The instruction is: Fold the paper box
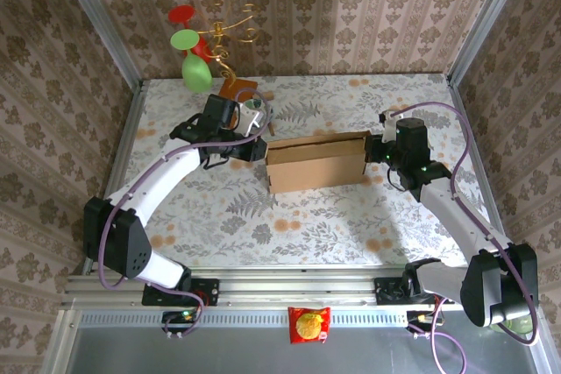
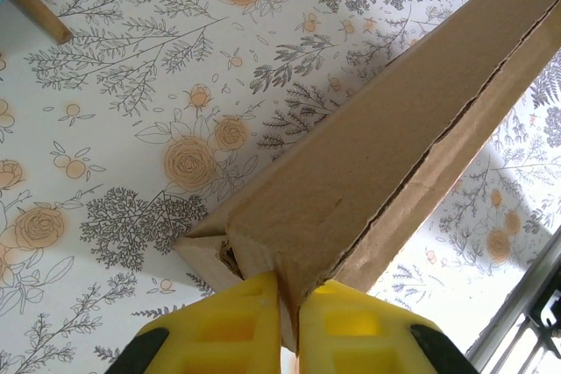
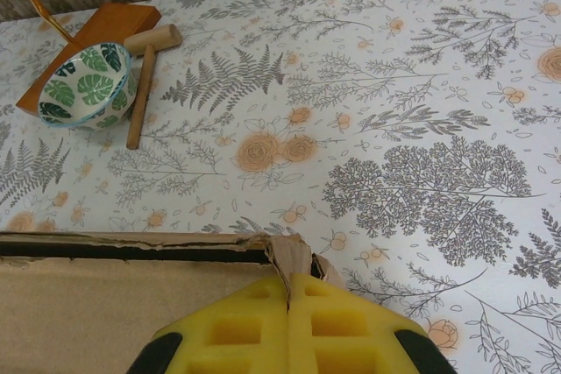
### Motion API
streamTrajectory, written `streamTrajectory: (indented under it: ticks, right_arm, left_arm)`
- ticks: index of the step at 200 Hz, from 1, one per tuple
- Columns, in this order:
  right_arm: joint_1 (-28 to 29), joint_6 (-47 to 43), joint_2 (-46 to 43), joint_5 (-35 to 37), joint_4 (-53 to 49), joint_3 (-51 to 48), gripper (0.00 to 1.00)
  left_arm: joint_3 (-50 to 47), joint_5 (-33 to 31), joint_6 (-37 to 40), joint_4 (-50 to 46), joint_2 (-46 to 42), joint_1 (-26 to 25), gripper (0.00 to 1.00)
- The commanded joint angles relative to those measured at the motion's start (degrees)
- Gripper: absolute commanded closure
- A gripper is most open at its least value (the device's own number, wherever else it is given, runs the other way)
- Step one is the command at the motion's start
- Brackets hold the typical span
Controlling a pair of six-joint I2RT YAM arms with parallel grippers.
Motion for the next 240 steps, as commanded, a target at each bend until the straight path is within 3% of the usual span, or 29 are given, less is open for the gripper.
streamTrajectory:
  ticks: [1, 119, 240]
  right_arm:
    - [0.59, -0.25, 0.87, 0.65, -5.09, -1.43, 1.00]
    - [0.85, 0.25, 0.79, 1.17, -4.83, -1.68, 1.00]
    - [0.98, 0.29, 0.21, 1.53, -4.35, -2.60, 1.00]
  left_arm:
    - [2.68, 0.35, -2.10, -1.49, 1.33, -0.69, 0.89]
    - [3.90, -1.08, -15.90, -4.27, 2.26, -2.08, 0.93]
    - [-1.85, -3.31, -20.85, 1.34, 0.10, -4.12, 0.97]
